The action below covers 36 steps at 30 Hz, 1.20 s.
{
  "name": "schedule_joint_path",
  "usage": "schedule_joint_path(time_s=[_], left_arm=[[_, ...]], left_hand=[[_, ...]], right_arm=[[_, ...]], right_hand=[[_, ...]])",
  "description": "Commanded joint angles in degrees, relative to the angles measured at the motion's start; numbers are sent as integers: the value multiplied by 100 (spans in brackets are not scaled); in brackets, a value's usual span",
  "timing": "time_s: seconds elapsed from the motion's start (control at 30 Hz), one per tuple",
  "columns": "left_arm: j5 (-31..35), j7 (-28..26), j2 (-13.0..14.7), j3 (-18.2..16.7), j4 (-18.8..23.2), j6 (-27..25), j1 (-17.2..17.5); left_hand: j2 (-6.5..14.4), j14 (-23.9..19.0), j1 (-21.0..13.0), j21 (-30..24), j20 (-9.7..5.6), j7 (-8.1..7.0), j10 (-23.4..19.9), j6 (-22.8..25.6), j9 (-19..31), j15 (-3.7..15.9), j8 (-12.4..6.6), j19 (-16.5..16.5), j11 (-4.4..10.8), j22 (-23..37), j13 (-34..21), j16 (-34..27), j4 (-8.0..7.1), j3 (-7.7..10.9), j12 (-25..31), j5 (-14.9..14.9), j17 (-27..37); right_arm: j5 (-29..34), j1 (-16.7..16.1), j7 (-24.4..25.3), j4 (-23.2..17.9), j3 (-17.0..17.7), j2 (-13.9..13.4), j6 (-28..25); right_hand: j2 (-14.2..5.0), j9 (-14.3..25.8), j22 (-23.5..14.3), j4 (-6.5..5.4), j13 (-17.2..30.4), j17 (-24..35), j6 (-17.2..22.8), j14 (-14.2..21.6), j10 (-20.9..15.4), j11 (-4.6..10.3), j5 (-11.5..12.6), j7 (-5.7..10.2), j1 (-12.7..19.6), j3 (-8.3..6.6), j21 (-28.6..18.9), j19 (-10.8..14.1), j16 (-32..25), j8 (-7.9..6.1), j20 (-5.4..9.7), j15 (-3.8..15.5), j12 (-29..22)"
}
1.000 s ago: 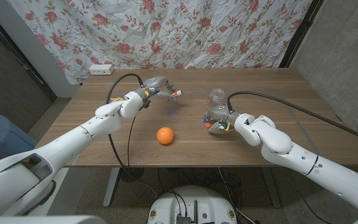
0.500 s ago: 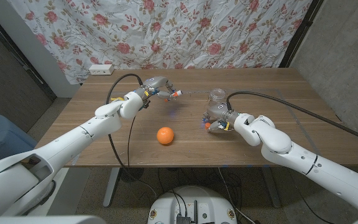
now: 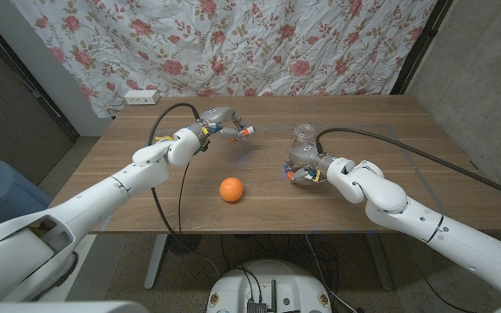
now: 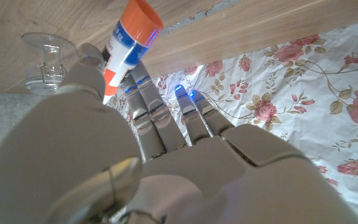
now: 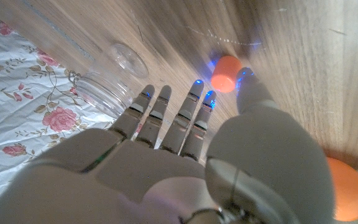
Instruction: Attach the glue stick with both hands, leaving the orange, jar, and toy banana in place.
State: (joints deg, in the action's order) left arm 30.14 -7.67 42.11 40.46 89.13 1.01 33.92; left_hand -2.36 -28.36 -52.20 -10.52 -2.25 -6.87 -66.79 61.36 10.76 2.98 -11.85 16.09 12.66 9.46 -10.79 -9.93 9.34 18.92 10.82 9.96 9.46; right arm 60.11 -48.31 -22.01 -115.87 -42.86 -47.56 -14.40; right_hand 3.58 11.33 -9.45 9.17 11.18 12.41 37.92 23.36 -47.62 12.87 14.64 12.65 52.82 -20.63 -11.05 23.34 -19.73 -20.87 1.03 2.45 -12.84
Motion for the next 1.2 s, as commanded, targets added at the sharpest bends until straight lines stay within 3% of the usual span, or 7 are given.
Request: schedule_joint_path(time_s=[0.03, 1.2], left_arm=[[-17, 8, 15, -14, 22, -19, 30], [8, -14, 33, -31, 70, -16, 59]], left_hand=[[399, 7, -353, -27, -370, -225, -30, 429, 20, 864, -38, 8, 24, 19, -27, -39, -30, -10, 25, 34, 15], [425, 7, -356, -30, -366, -226, -27, 440, 20, 866, -36, 12, 24, 19, -27, -37, -16, -26, 28, 36, 14]], right_arm=[[-33, -55, 289, 79, 34, -54, 158], [-284, -175, 796, 202, 117, -57, 159]], right_hand=[[-32, 9, -24, 6, 2, 35, 149, 117, -148, -7, 43, -4, 98, 54, -20, 110, -66, -78, 48, 854, 44], [-190, 21, -29, -15, 19, 103, 1058, 628, -1009, -3, 31, -7, 457, 257, -29, 406, -315, -318, 220, 895, 27]])
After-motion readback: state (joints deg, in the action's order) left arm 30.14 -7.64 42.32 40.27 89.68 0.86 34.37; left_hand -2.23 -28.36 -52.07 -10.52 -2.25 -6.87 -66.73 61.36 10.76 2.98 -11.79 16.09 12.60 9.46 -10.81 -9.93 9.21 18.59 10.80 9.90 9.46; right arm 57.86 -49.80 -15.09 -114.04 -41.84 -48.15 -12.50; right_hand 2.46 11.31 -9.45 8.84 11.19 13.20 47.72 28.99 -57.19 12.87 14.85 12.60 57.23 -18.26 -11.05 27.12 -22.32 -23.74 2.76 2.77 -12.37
